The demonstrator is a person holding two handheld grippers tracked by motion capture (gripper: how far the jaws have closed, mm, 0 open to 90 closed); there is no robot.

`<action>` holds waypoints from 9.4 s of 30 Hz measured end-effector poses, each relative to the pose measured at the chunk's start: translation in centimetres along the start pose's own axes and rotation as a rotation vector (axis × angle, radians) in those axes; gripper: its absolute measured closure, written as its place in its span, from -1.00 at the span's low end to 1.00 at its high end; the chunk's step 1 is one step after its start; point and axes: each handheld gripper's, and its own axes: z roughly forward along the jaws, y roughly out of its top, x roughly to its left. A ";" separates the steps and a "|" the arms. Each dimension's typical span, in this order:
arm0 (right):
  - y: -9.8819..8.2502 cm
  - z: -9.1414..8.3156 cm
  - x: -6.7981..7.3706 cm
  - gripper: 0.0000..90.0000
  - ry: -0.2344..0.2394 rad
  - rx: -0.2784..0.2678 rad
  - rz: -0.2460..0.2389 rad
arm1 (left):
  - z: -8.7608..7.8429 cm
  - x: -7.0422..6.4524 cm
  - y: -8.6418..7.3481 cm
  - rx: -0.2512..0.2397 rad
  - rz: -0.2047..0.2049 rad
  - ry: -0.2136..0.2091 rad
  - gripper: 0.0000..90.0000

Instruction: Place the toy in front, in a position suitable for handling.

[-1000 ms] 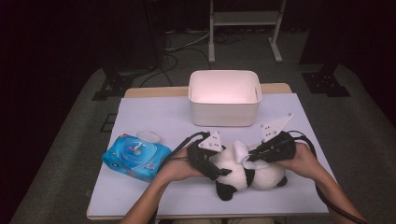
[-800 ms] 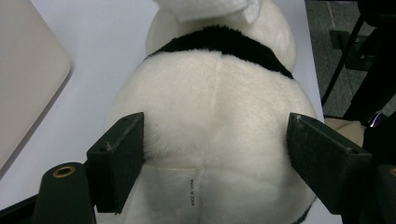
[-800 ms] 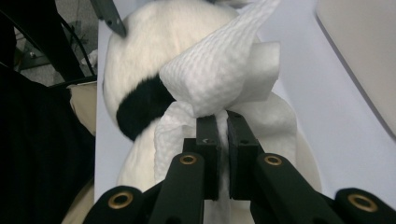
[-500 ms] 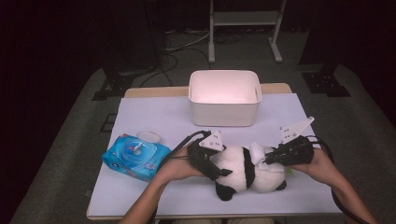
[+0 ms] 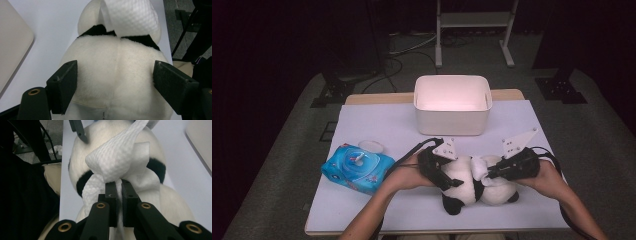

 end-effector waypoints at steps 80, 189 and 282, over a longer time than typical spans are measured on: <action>-0.3 0.7 -1.7 0.87 0.036 -0.093 0.051 | -1.0 1.0 0.4 0.033 -0.025 0.005 -0.60; 1.3 1.5 -0.2 0.86 0.012 -0.053 0.033 | -3.1 -1.3 -4.7 -0.108 -0.069 -0.029 -0.64; 2.0 2.6 1.2 0.87 0.030 -0.011 -0.001 | -2.0 -0.3 -1.5 -0.056 -0.022 -0.093 -0.79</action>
